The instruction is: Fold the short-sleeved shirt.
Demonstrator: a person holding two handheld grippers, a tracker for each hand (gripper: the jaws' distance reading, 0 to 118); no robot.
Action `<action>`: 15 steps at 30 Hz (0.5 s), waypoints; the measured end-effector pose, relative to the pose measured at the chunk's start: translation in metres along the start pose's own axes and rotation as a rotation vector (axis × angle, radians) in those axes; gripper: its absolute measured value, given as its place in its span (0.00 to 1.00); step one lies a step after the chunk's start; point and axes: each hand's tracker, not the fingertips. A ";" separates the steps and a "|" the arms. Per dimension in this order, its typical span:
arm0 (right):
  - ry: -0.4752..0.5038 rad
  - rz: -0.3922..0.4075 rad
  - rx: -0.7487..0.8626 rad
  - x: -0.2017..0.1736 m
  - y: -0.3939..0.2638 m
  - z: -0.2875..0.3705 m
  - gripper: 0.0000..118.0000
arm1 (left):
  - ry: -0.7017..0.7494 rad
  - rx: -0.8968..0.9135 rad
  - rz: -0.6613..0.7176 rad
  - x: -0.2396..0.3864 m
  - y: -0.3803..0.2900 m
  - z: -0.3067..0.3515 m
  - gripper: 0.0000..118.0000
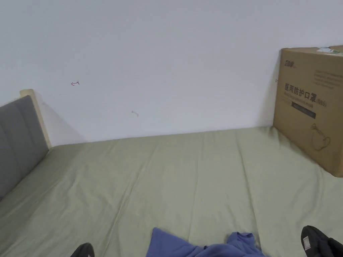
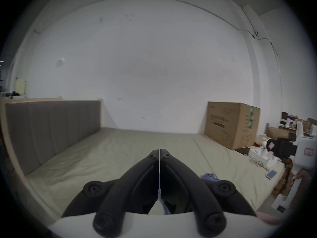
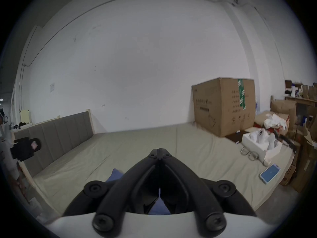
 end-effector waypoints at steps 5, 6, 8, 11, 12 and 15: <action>0.008 0.016 0.024 -0.003 0.000 0.002 0.00 | -0.014 -0.095 0.023 0.005 -0.017 0.006 0.01; 0.015 0.024 0.022 -0.004 0.000 0.002 0.00 | -0.003 -0.103 -0.001 0.008 -0.018 0.005 0.01; 0.010 0.051 0.028 -0.005 0.001 0.003 0.00 | -0.011 -0.091 -0.026 0.008 -0.020 0.003 0.01; 0.010 0.051 0.022 -0.003 0.003 0.002 0.00 | -0.024 -0.082 -0.037 0.013 -0.017 0.000 0.01; 0.009 0.041 0.018 -0.003 0.004 0.003 0.00 | -0.028 -0.079 -0.039 0.015 -0.016 -0.001 0.01; -0.001 0.004 -0.011 0.000 0.010 0.002 0.00 | -0.101 -0.043 -0.012 0.019 0.008 -0.023 0.01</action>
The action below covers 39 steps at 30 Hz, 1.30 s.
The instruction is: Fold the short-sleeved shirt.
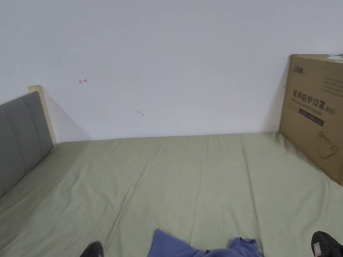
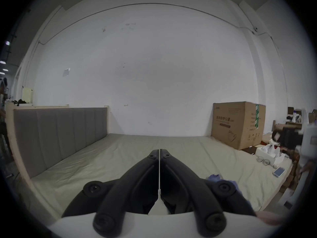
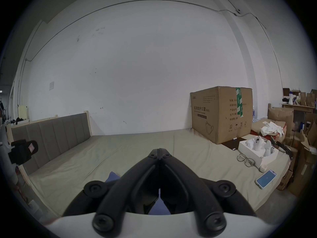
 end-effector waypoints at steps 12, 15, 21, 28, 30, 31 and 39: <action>-0.009 -0.062 -0.154 0.022 -0.015 -0.028 0.00 | -0.213 -1.006 0.105 -0.044 -0.083 -0.344 0.99; -0.041 -0.071 -0.214 0.035 -0.029 -0.034 0.00 | -0.163 -1.014 0.134 -0.047 -0.131 -0.371 0.98; -0.113 -0.090 -0.322 0.052 -0.054 -0.053 0.00 | -0.187 -1.069 -0.104 -0.021 -0.192 -0.371 0.94; -0.008 -0.055 -0.394 0.053 -0.047 -0.119 0.00 | -0.321 -0.788 -0.157 -0.007 -0.167 -0.273 0.00; 0.052 -0.057 -0.488 0.050 -0.043 -0.163 0.01 | -0.298 -0.677 -0.132 -0.012 -0.150 -0.241 0.00; 0.113 -0.078 -0.565 0.049 -0.044 -0.194 0.16 | -0.266 -0.616 -0.136 -0.015 -0.139 -0.223 0.00; 0.031 -0.196 -1.132 0.044 -0.117 -0.377 0.99 | -0.261 -0.560 0.022 -0.038 -0.098 -0.169 0.00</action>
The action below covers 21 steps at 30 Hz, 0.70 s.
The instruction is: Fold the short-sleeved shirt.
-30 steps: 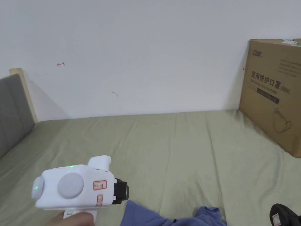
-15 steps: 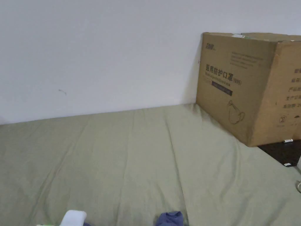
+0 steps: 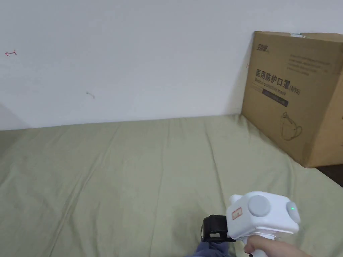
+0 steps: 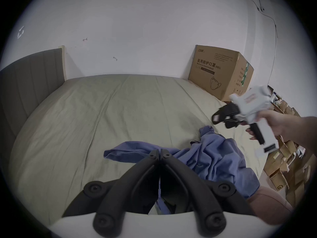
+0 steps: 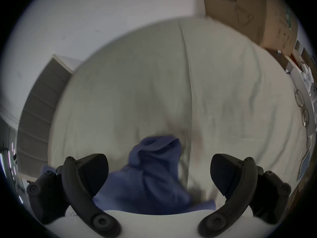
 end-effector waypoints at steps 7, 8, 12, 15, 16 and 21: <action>-0.145 0.183 -0.054 -0.022 -0.008 -0.018 0.73 | 0.020 -0.059 -0.027 0.000 -0.010 0.000 0.00; -0.147 0.226 -0.042 -0.024 -0.010 -0.009 0.56 | 0.020 -0.069 -0.016 -0.002 -0.011 0.001 0.00; -0.041 0.253 0.030 -0.022 -0.021 0.041 0.05 | 0.013 -0.081 0.083 -0.012 -0.006 0.011 0.00; -0.012 0.166 0.189 -0.012 -0.021 0.110 0.05 | 0.055 0.011 0.101 -0.018 0.018 0.038 0.00; 0.010 0.152 0.240 -0.008 -0.021 0.135 0.05 | 0.057 0.022 0.092 -0.021 0.030 0.048 0.00; 0.127 0.144 0.418 -0.006 -0.019 0.254 0.05 | 0.073 0.133 0.037 -0.028 0.105 0.097 0.00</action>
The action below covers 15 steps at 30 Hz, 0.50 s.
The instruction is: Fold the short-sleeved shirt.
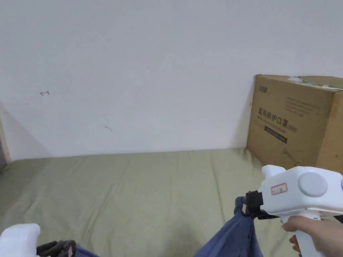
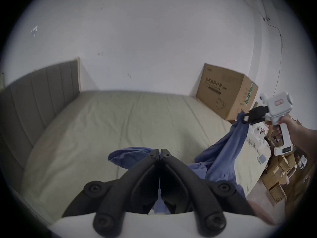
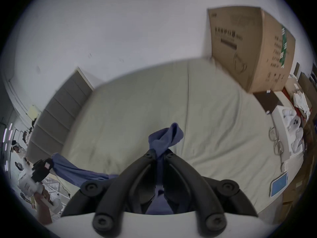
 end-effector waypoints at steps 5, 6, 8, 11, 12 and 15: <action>-0.037 0.070 0.155 -0.018 0.044 0.080 0.05 | 0.046 0.127 -0.022 -0.002 0.081 0.037 0.00; -0.035 0.072 0.179 -0.025 0.051 0.095 0.05 | 0.061 0.147 -0.024 -0.002 0.097 0.044 0.00; -0.047 0.061 0.207 -0.026 0.067 0.117 0.05 | 0.072 0.175 -0.011 -0.005 0.123 0.055 0.00; -0.080 0.060 0.271 -0.028 0.094 0.144 0.05 | 0.108 0.221 -0.037 -0.003 0.161 0.065 0.00; -0.090 0.063 0.289 -0.030 0.104 0.152 0.05 | 0.125 0.228 -0.052 -0.002 0.174 0.066 0.00; -0.120 0.068 0.329 -0.031 0.134 0.164 0.05 | 0.115 0.235 -0.059 -0.003 0.207 0.063 0.00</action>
